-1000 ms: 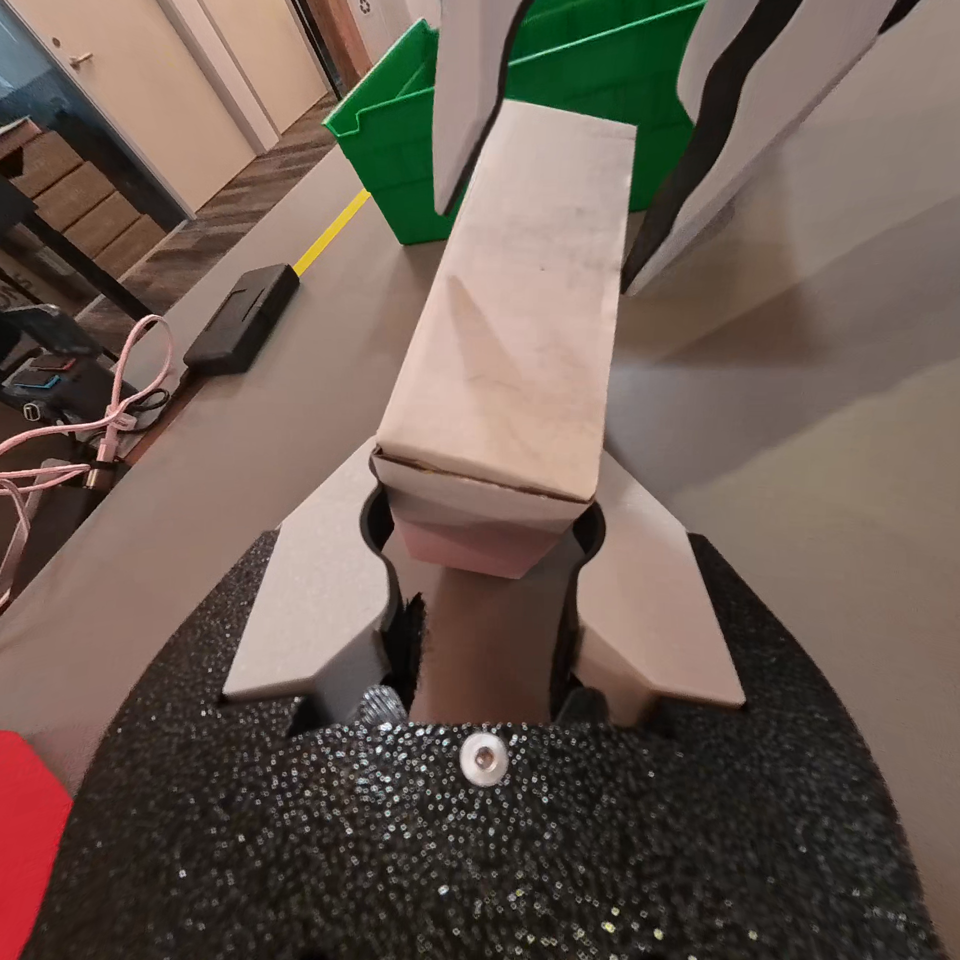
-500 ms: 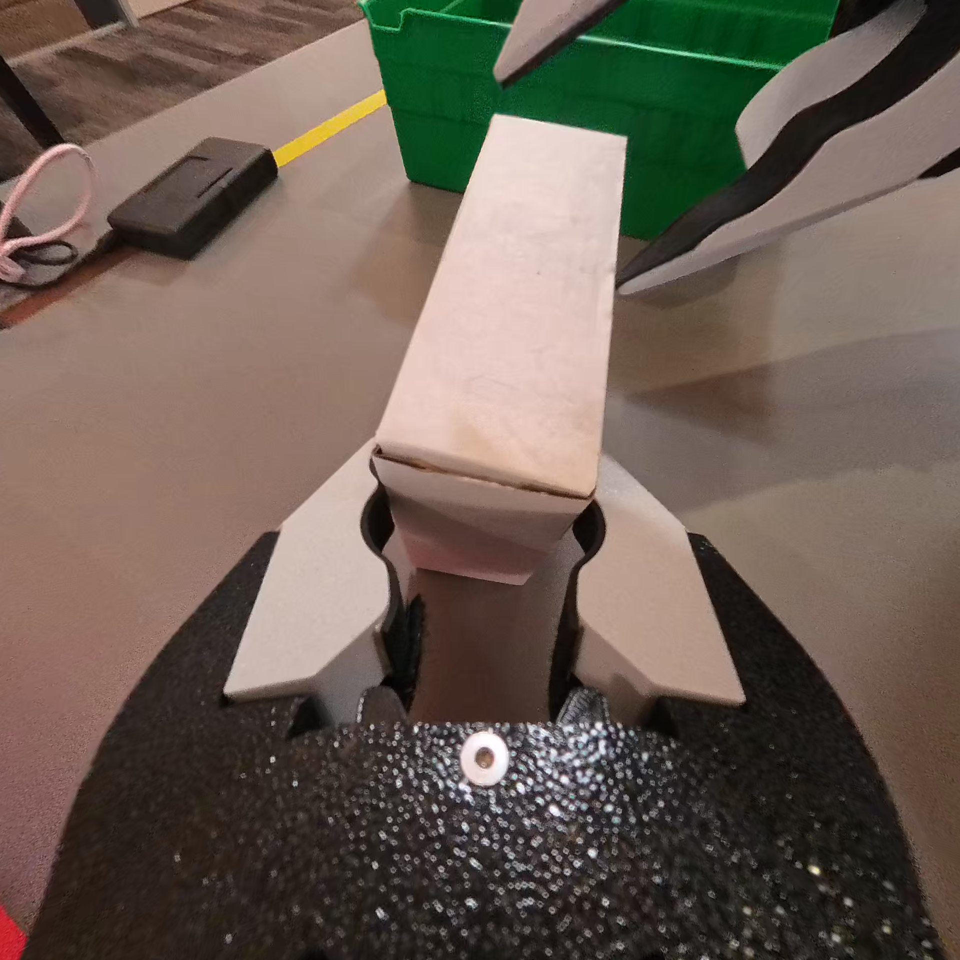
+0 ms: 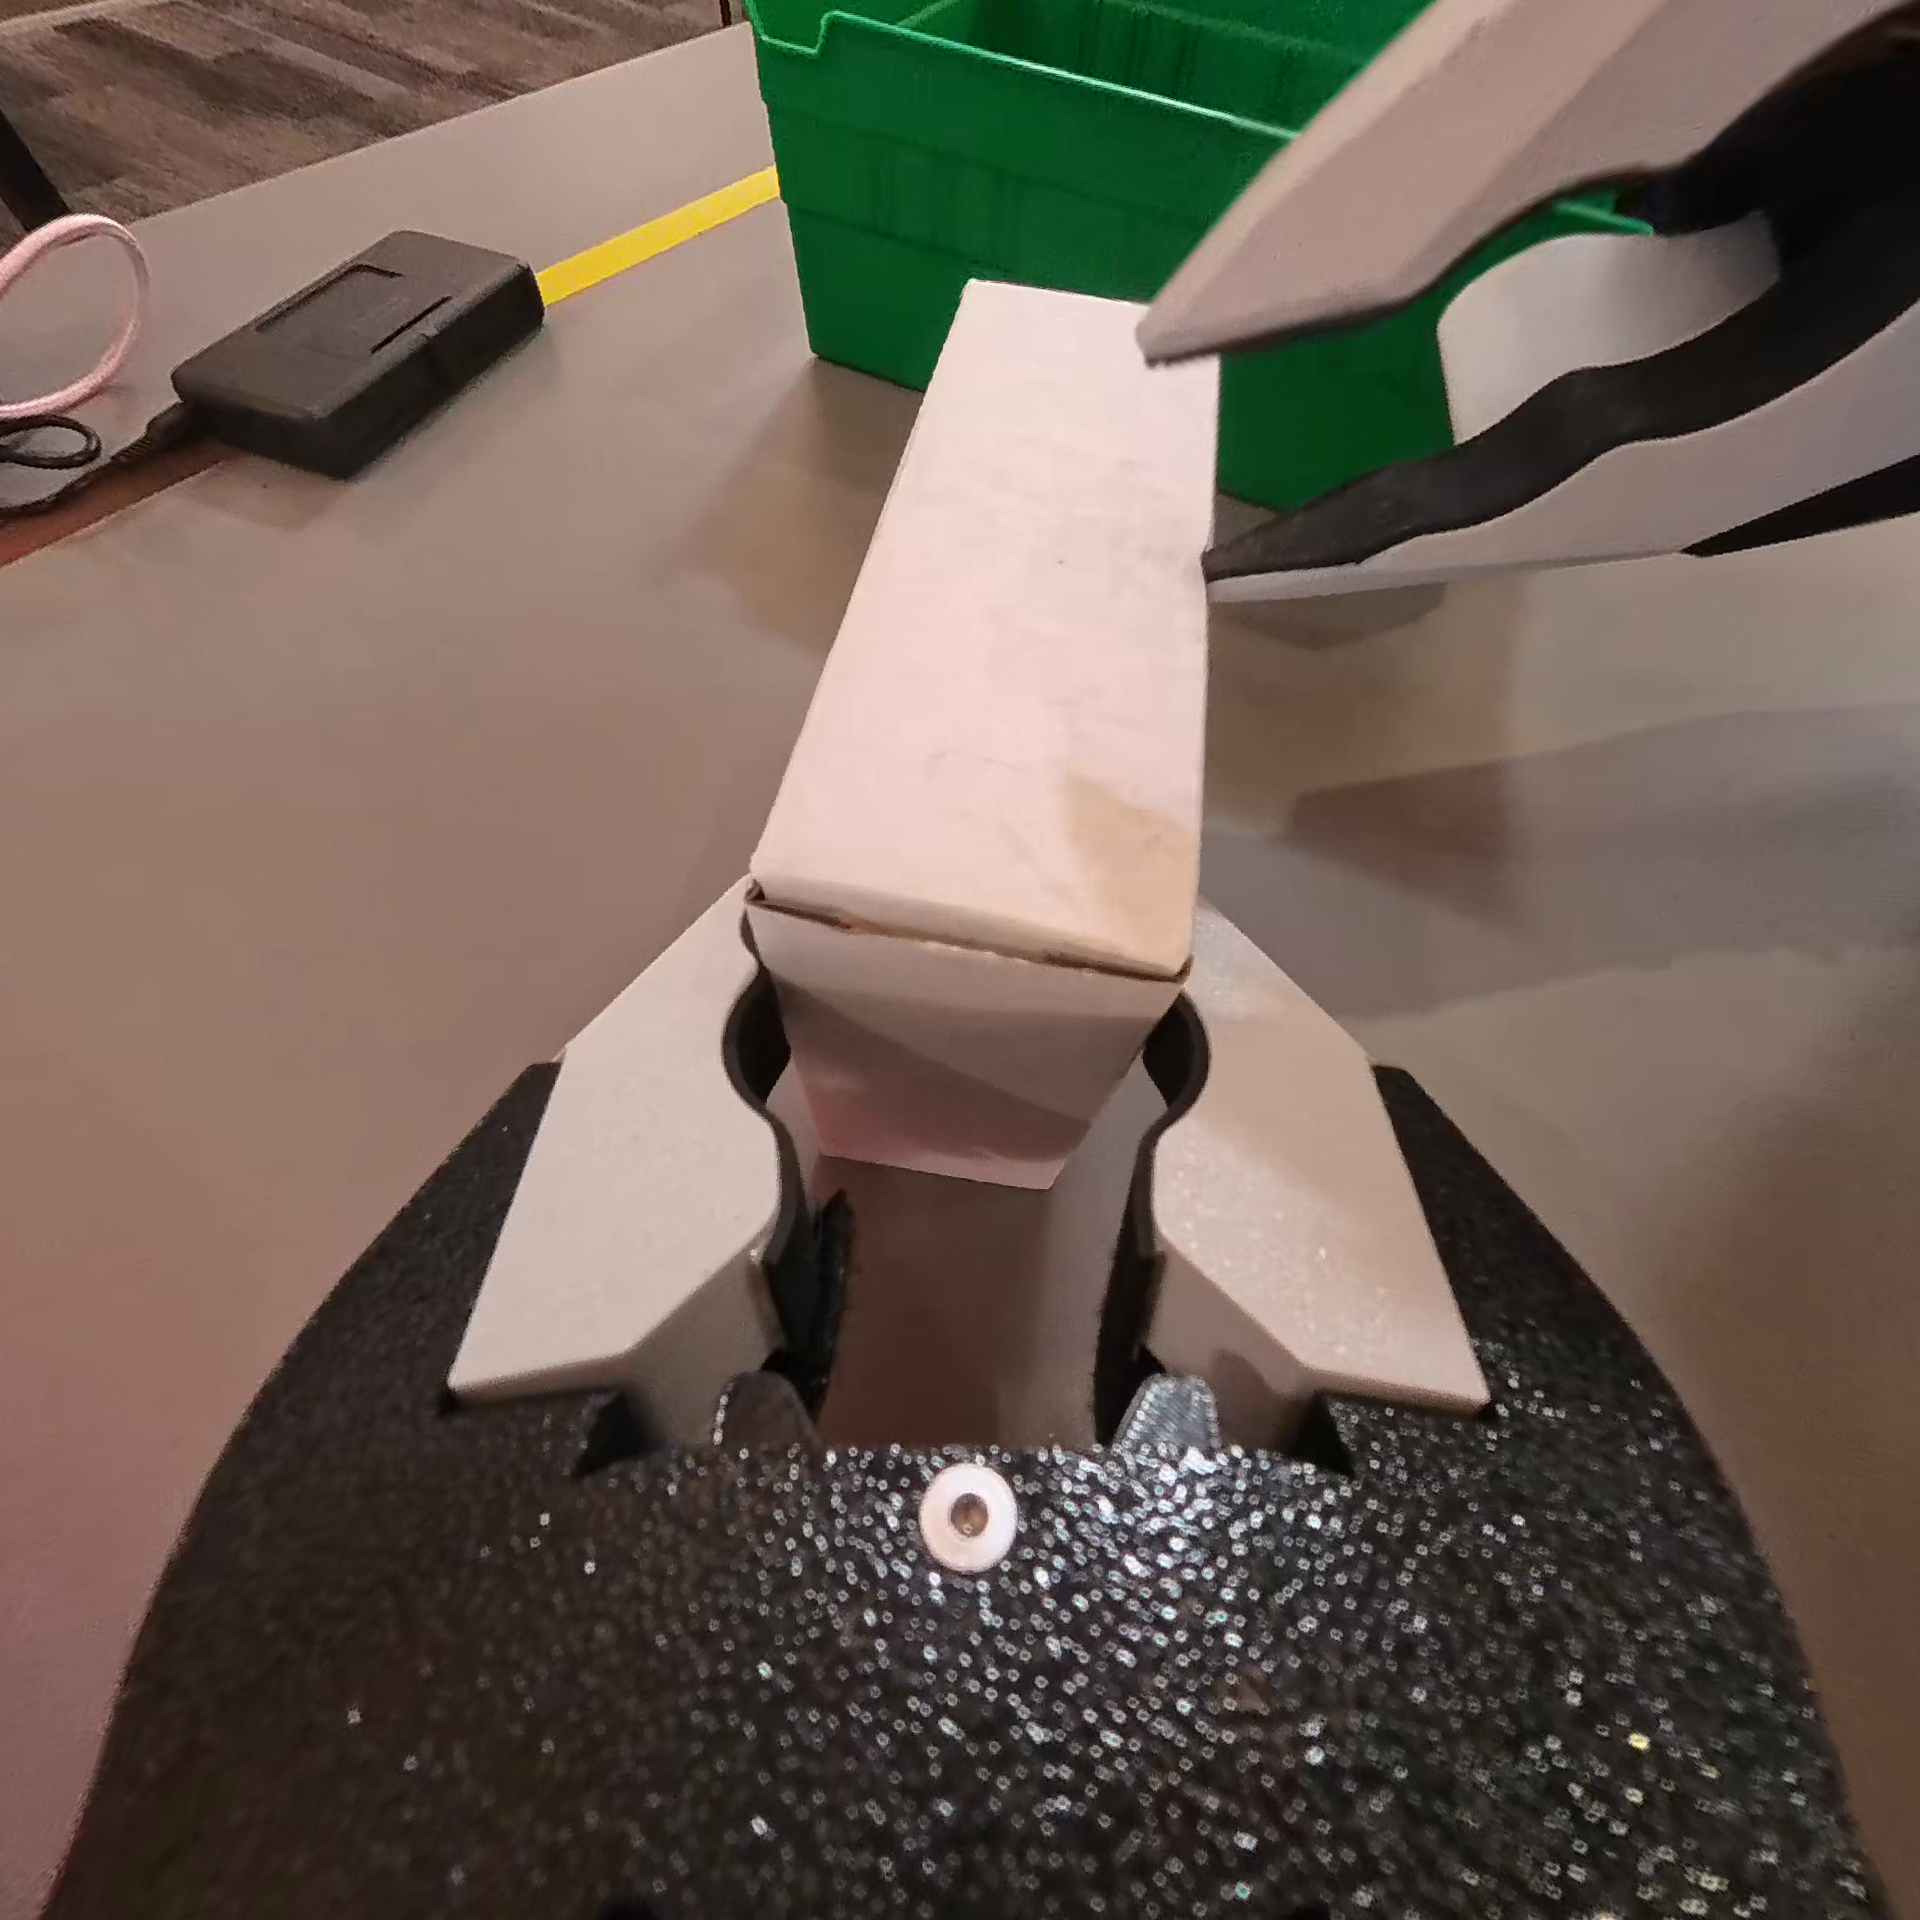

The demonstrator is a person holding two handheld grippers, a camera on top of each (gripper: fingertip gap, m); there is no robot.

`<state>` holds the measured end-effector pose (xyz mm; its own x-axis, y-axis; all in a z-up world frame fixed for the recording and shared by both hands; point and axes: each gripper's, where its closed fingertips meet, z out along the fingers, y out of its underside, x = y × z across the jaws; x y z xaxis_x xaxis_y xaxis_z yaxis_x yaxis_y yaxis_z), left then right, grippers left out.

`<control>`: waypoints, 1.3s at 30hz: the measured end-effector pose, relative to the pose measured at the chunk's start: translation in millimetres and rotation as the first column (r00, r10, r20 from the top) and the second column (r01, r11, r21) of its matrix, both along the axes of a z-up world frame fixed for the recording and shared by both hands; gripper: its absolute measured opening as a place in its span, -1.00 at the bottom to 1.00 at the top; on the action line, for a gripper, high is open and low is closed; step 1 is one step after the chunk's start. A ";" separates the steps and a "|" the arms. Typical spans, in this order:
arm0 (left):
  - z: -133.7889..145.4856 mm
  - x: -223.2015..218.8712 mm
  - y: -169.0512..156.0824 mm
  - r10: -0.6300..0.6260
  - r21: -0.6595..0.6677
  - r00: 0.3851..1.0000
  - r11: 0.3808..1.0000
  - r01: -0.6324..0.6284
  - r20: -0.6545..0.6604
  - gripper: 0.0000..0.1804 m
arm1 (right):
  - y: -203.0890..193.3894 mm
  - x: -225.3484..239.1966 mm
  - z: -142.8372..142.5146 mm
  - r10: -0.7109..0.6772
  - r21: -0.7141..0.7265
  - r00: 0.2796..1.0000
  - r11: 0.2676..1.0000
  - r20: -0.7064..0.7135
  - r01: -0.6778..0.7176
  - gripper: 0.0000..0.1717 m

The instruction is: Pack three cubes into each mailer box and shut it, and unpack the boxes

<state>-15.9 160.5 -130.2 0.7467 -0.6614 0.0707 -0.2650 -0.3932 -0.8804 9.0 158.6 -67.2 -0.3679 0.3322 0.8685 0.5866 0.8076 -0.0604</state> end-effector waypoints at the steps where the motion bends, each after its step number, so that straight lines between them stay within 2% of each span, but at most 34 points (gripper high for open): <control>1: -0.1 -0.1 -0.2 -0.001 0.002 1.000 1.000 0.001 -0.002 -0.24 | 1.1 -0.2 2.0 -0.005 -0.009 1.000 1.000 -0.019 0.005 -0.63; 4: -0.4 -1.4 -0.5 0.000 0.005 1.000 1.000 0.000 -0.014 -0.25 | 2.3 -1.3 9.9 -0.011 -0.017 0.997 1.000 -0.082 0.009 -0.58; 8: -4.0 -3.0 0.4 0.003 -0.002 1.000 1.000 -0.003 -0.023 -0.25 | -2.1 -6.4 20.7 0.011 0.018 0.987 1.000 -0.159 -0.008 -0.66; 14: -1.0 -1.6 2.1 0.006 0.021 1.000 1.000 -0.006 -0.001 -0.24 | -1.0 -2.9 11.2 0.010 -0.008 0.997 1.000 -0.082 -0.011 -0.73; 16: 1.6 -0.4 -0.4 -0.015 0.026 1.000 1.000 0.015 0.006 -0.24 | 0.9 1.1 2.3 -0.006 -0.036 1.000 0.999 -0.019 0.006 -0.65; 17: 1.5 -1.2 -0.7 -0.016 0.027 1.000 1.000 0.016 0.000 -0.24 | -0.1 1.4 -2.0 -0.007 -0.058 1.000 0.998 0.001 0.007 -0.72; 21: 0.9 -0.4 -4.5 -0.051 0.012 0.999 0.999 0.051 0.014 -0.24 | -5.3 1.2 -5.4 0.023 -0.082 0.999 0.996 0.040 -0.020 -0.78; 24: 0.8 0.8 -8.9 -0.084 0.001 0.996 0.997 0.084 0.018 -0.25 | -5.7 1.1 -3.6 0.029 -0.096 0.999 0.995 0.036 -0.025 -0.75; 27: 1.3 0.2 -10.8 -0.082 -0.027 0.996 0.996 0.083 0.037 -0.25 | -4.8 -1.0 4.6 0.030 -0.050 0.999 0.998 -0.031 -0.032 -0.71; 32: 0.2 -0.8 -10.1 -0.073 -0.037 0.997 0.997 0.074 0.039 -0.25 | -8.0 -3.0 6.5 0.041 0.009 0.994 0.999 -0.106 -0.041 -0.94; 36: 2.1 -2.5 -6.5 -0.069 0.016 0.997 0.998 0.069 0.026 -0.24 | -5.0 0.9 -6.3 0.009 -0.042 0.998 0.999 -0.069 -0.012 -0.93; 38: 2.4 -2.1 -5.7 -0.074 0.052 0.997 0.996 0.073 0.007 -0.25 | 1.3 2.2 -10.4 -0.009 -0.022 0.998 1.000 -0.064 0.008 -1.00; 39: 1.8 -1.2 -5.4 -0.075 0.066 0.997 0.995 0.075 -0.004 -0.16 | 5.1 3.0 -12.0 -0.021 -0.007 0.998 1.000 -0.063 0.021 -1.00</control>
